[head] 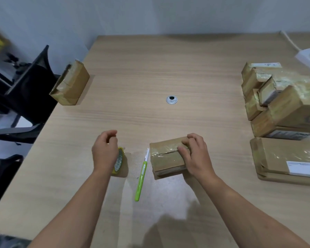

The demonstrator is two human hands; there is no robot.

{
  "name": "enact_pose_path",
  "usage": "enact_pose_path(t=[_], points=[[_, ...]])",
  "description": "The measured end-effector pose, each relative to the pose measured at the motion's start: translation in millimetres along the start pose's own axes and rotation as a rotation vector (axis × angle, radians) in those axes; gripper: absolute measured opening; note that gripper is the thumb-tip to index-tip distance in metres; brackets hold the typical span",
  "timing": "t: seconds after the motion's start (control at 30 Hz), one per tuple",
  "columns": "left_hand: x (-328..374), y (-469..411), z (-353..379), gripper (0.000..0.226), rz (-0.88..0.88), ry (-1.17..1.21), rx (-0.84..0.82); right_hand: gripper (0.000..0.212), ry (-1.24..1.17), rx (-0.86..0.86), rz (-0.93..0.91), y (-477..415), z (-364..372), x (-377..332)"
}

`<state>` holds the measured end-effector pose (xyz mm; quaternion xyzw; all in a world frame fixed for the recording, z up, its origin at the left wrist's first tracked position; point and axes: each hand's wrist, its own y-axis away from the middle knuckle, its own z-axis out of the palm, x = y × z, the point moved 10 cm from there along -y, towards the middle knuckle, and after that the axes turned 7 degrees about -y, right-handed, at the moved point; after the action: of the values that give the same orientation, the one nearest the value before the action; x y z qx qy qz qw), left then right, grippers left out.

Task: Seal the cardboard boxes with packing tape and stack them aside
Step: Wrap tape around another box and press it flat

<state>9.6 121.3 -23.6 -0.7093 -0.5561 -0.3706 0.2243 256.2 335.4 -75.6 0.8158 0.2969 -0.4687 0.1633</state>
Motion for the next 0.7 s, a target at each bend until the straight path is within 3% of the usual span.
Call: enact_pose_path(t=[0.1,0.2,0.33,0.5,0.7], points=[[-24,-27,8,0.022,-0.131,-0.255,-0.133,0.016,-0.040,0.046,0.019,2,-1,-1],[-56,-49,30,0.037,-0.271,-0.406,-0.334,0.008,-0.085,0.071,0.048,3,-1,-6],[-80,-60,51,0.043,-0.429,-0.367,-0.490,0.015,-0.118,0.083,0.070,4,-1,-7],[-79,-59,62,0.008,-0.453,-0.559,-0.626,0.029,-0.148,0.113,0.027,4,-2,-6],[-86,-56,69,0.019,-0.433,-0.587,-0.621,0.033,-0.157,0.136,0.011,3,-3,-6]])
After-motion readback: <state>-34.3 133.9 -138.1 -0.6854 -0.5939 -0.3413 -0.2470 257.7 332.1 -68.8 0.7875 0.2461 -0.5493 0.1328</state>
